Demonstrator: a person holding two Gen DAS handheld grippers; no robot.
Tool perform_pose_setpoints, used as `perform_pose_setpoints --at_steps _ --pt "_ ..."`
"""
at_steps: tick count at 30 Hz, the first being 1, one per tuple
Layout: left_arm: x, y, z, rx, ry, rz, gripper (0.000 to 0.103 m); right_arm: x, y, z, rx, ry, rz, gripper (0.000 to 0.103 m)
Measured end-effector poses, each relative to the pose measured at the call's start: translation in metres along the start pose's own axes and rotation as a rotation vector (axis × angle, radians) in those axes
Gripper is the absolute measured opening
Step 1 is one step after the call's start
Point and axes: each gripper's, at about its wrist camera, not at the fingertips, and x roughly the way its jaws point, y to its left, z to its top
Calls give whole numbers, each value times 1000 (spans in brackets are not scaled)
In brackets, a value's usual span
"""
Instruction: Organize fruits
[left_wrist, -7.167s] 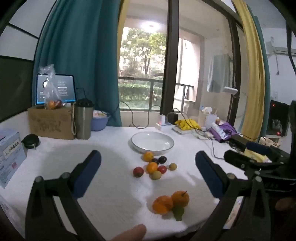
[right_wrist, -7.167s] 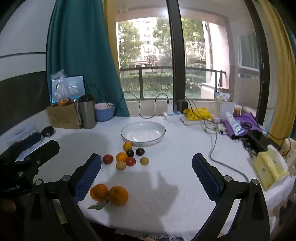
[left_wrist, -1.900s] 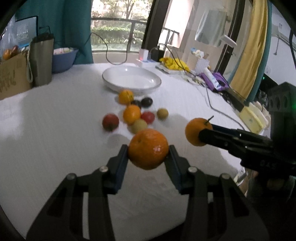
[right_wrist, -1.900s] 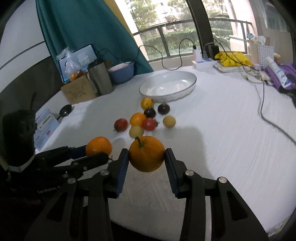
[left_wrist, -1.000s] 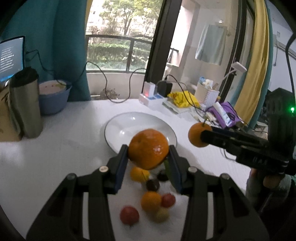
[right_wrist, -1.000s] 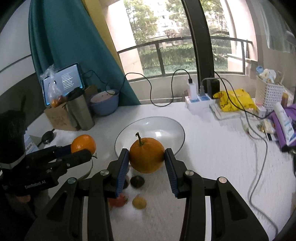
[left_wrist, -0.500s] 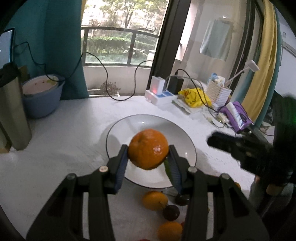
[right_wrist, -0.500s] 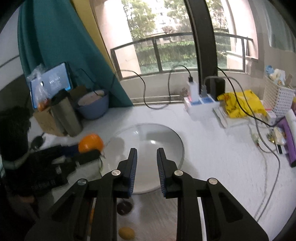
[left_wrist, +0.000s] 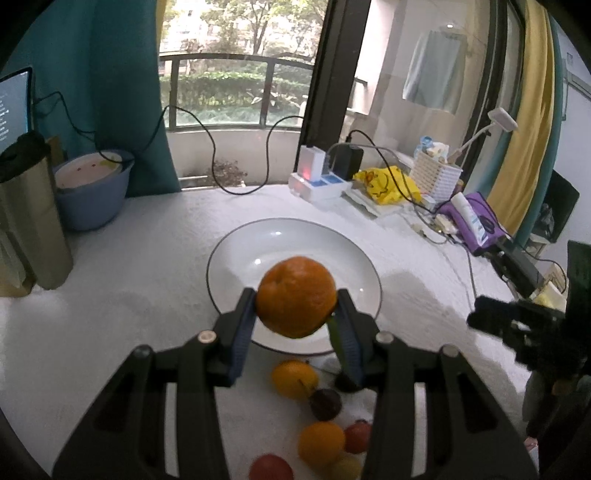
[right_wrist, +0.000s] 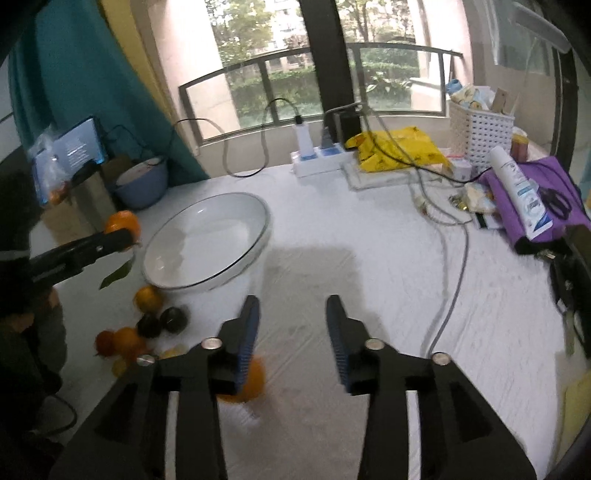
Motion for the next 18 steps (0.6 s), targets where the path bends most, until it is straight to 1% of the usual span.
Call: perform_pose_setpoints --at_steps 1,2,5,7,10,12,13,14,18 --pt "-2 -2 -1 0 -1 2 44 -1 2 -3 0 3 13 53" --pt "-5 -3 -2 0 -2 5 44 -3 6 -8 2 7 35 55" --pt "-11 -7 -7 -3 -1 5 44 -1 16 -17 -12 34 69 59" --pt "-14 -8 -10 -6 2 6 44 6 21 -24 -32 73 82 60" --pt "-19 -7 -10 -13 0 6 44 19 23 -36 -36 116 79 60" --pt "-21 -6 -9 -15 -6 8 44 24 24 -40 -45 133 75 59" --pt "-22 -4 -9 -15 -7 11 44 25 25 -42 -52 137 79 48" --pt "-22 -4 -9 -13 -7 12 44 26 26 -42 -57 137 78 46" --pt "-19 0 -6 -11 -9 6 44 26 28 -38 -68 134 87 46"
